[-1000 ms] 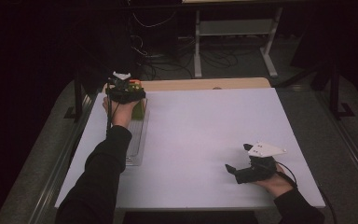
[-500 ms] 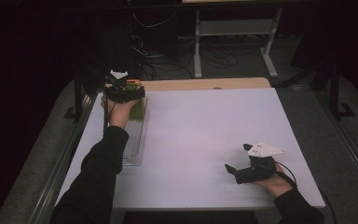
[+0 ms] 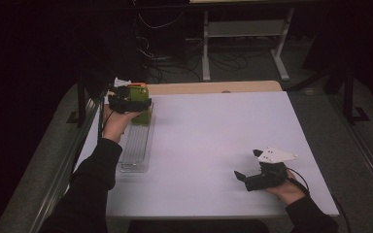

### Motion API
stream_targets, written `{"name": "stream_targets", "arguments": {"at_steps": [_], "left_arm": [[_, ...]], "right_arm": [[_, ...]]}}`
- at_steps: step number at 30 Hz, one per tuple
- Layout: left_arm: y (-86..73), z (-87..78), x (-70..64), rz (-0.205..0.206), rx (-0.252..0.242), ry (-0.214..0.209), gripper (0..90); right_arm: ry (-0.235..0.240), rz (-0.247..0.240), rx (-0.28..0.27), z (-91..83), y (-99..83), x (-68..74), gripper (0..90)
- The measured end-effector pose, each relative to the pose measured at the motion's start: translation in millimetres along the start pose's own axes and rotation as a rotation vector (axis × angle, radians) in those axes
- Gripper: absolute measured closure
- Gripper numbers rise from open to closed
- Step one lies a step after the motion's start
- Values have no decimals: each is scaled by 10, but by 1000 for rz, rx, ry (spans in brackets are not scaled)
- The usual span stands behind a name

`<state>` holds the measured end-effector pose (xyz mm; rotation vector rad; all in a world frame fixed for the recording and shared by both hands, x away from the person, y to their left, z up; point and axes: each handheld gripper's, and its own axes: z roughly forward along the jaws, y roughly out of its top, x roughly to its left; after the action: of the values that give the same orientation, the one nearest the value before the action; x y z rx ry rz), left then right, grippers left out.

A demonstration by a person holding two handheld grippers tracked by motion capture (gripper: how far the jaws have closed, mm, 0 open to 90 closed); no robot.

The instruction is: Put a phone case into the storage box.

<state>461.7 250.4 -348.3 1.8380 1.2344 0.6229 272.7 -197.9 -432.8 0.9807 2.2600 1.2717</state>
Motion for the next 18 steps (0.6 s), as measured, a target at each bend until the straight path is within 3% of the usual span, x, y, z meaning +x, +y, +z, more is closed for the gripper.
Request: {"name": "stream_targets", "arguments": {"at_steps": [5,15,18], "left_arm": [[-5,-81,9,10,-3,-72,0],[19,-175,-72,80,5,-184,0],[23,-208,-105,82,-8,-228,0]], "right_arm": [[1,2,1,-6,-1,6,0],[-1,-2,4,-12,-5,1,0],[-3,-2,6,-20,-10,0,0]]}}
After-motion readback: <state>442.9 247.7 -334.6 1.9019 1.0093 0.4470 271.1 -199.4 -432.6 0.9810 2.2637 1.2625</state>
